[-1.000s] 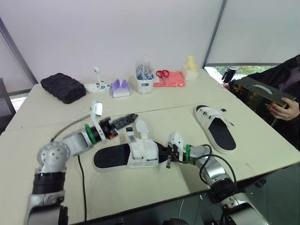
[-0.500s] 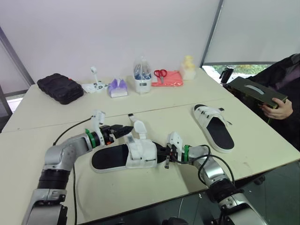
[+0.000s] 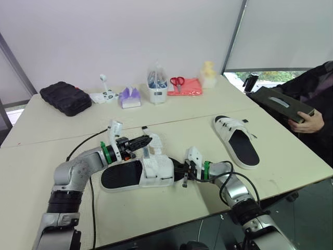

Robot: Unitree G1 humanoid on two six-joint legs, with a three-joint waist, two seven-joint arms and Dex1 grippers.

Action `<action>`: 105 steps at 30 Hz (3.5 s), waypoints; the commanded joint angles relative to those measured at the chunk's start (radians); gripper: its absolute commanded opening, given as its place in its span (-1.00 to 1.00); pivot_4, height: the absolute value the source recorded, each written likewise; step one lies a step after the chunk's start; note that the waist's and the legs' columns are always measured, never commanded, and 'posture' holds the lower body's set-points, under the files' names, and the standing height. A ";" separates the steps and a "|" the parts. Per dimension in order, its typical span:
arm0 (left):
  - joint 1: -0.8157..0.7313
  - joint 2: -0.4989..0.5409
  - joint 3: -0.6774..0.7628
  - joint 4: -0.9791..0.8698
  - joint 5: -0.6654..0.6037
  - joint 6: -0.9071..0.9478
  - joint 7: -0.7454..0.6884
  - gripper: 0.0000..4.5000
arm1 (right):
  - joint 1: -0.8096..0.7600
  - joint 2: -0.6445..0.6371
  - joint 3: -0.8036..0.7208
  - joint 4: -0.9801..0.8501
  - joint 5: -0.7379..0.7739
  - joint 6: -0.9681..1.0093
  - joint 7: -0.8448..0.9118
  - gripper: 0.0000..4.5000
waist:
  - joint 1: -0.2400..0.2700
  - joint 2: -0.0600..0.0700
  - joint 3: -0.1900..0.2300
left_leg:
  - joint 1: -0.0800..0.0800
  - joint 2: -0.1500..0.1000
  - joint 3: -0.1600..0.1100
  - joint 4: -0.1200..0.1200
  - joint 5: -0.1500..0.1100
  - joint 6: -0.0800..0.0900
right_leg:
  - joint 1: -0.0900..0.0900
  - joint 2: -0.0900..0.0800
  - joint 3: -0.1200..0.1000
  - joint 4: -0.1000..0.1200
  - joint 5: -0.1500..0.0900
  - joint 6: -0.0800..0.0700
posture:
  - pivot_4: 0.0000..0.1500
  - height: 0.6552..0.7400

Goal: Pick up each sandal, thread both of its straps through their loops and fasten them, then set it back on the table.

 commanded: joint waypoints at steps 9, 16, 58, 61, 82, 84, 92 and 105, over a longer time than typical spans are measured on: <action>-0.088 -0.023 -0.047 0.174 0.151 -0.103 0.005 -0.51 | 0.076 0.001 0.084 0.079 -0.073 0.051 0.000 -1.00 | 0.000 0.000 0.000 | 0.000 -0.001 0.000 0.000 0.000 0.000 | 0.000 0.001 0.000 -0.001 0.000 0.000 | 1.00 1.00; -0.130 -0.032 -0.062 0.276 0.212 -0.158 -0.068 -0.51 | 0.079 0.002 0.086 0.077 -0.075 0.050 -0.004 -1.00 | 0.000 0.000 0.000 | -0.001 0.000 0.000 0.000 0.000 0.000 | -0.001 0.001 -0.001 -0.001 0.000 0.000 | 1.00 1.00; 0.029 -0.032 0.079 -0.084 0.037 0.045 0.047 -0.98 | 0.070 0.021 0.087 0.108 -0.084 0.029 -0.011 -1.00 | -0.003 -0.001 0.000 | 0.000 -0.001 0.001 -0.012 0.001 -0.002 | -0.009 0.000 0.000 -0.001 0.000 -0.004 | 1.00 1.00; 0.023 -0.030 0.112 -0.135 -0.039 0.084 0.046 -0.98 | 0.069 0.020 0.086 0.110 -0.084 0.029 -0.012 -1.00 | -0.003 -0.001 0.000 | 0.000 -0.001 0.001 -0.012 0.001 -0.002 | -0.009 0.000 0.000 -0.001 0.000 -0.004 | 1.00 1.00; -0.059 0.005 -0.025 0.011 0.062 -0.057 0.017 -0.98 | 0.085 0.012 0.086 0.092 -0.082 0.036 -0.016 -1.00 | -0.001 -0.002 0.000 | 0.001 -0.001 0.001 -0.011 0.001 -0.001 | -0.007 0.005 0.000 -0.001 0.000 -0.003 | 1.00 1.00; -0.075 0.000 -0.030 0.073 0.092 -0.089 -0.005 -0.98 | 0.092 0.009 0.085 0.087 -0.081 0.037 -0.019 -1.00 | 0.000 -0.002 0.000 | 0.001 -0.001 0.001 -0.011 0.001 -0.001 | -0.007 0.006 0.000 -0.001 0.000 -0.003 | 1.00 1.00; -0.149 -0.018 -0.116 0.407 0.289 -0.284 -0.123 -0.98 | 0.087 0.016 0.079 0.105 -0.080 0.034 -0.036 -1.00 | 0.000 -0.003 -0.001 | 0.002 -0.001 0.002 -0.011 0.001 -0.001 | -0.006 0.004 -0.001 -0.001 0.000 -0.003 | 1.00 1.00; -0.252 -0.042 -0.184 0.726 0.478 -0.473 -0.242 -0.18 | 0.055 0.022 0.075 0.143 -0.083 0.016 -0.048 -1.00 | 0.000 -0.004 -0.002 | 0.008 -0.001 0.001 -0.010 0.001 -0.001 | 0.000 0.003 -0.002 -0.001 0.000 -0.003 | 1.00 1.00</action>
